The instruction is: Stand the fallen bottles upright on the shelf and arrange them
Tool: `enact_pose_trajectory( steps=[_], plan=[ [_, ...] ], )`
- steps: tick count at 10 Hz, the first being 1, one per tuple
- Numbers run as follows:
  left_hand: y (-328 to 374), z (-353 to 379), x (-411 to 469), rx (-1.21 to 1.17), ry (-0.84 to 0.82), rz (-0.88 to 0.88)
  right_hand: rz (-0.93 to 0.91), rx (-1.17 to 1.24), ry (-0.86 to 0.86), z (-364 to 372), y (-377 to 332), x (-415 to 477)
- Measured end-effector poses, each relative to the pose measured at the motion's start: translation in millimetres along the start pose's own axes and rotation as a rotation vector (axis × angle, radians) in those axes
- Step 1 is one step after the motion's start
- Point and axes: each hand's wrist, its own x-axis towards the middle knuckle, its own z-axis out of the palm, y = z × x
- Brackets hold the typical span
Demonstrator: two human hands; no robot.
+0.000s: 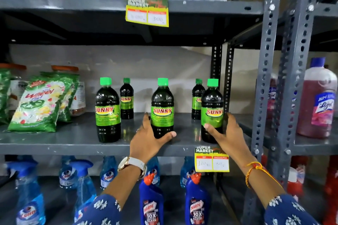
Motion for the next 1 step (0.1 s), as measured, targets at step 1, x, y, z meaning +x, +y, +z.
enact_pose_trajectory(
  steps=[1],
  plan=[
    [-2.5,-18.2,7.0,0.044,0.180,0.201,-0.174,-0.181,0.125,-5.3,-21.8,1.5]
  ],
)
